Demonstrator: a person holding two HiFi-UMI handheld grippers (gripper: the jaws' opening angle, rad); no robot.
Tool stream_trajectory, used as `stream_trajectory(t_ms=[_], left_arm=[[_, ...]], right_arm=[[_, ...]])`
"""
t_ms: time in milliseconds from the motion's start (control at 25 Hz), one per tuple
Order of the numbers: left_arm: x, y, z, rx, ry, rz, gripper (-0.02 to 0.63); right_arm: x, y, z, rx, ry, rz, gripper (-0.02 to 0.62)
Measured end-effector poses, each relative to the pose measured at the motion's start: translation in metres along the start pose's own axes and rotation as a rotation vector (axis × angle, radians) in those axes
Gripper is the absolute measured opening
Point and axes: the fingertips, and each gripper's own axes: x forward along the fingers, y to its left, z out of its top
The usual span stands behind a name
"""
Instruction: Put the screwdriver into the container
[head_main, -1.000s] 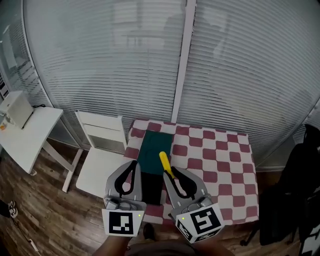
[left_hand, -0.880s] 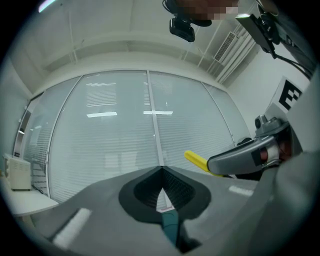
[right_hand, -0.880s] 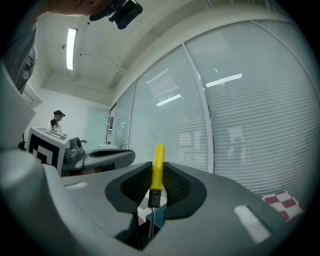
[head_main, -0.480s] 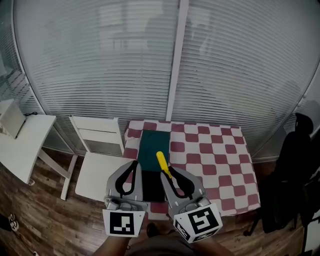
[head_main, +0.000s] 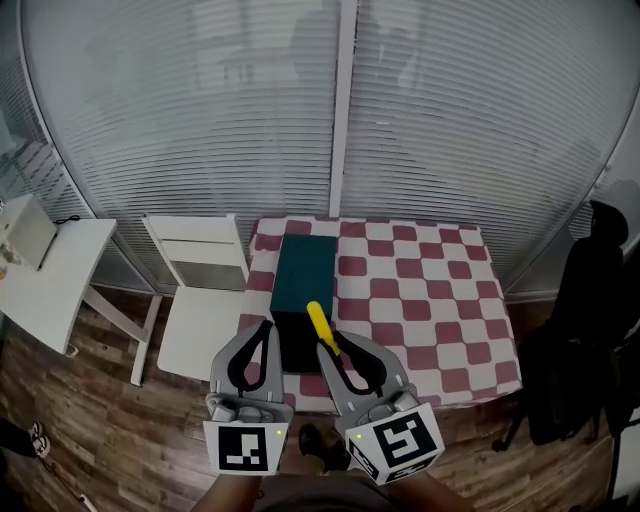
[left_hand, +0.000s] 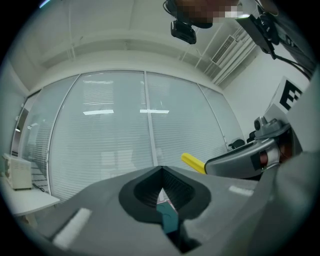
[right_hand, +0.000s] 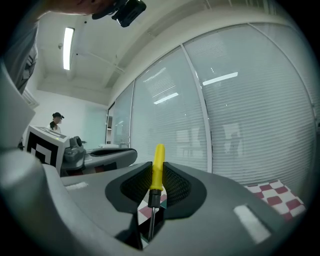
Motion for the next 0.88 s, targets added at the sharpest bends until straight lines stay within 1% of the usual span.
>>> stream_trajectory(t_ms=[200,480,680,880], left_arm=[[-0.01,0.016,-0.006,-0.022,0.002,0.007,0.0],[0.004,0.045,-0.024,-0.027,0.028,-0.064,0.0],[0.016,0.066,-0.043,-0.055,0.058,-0.087,0.0],[0.024,0.07,-0.066,-0.086,0.104,-0.128,0.0]], right_arm=[[0.004,0.012,-0.01,-0.009,0.025,-0.011,0.091],[0.039,0.014,-0.037,0.009,0.092,-0.092,0.091],[0.062,0.017,-0.066,0.031,0.163,-0.122,0.091],[0.072,0.013,-0.108,0.068,0.264,-0.164,0.091]])
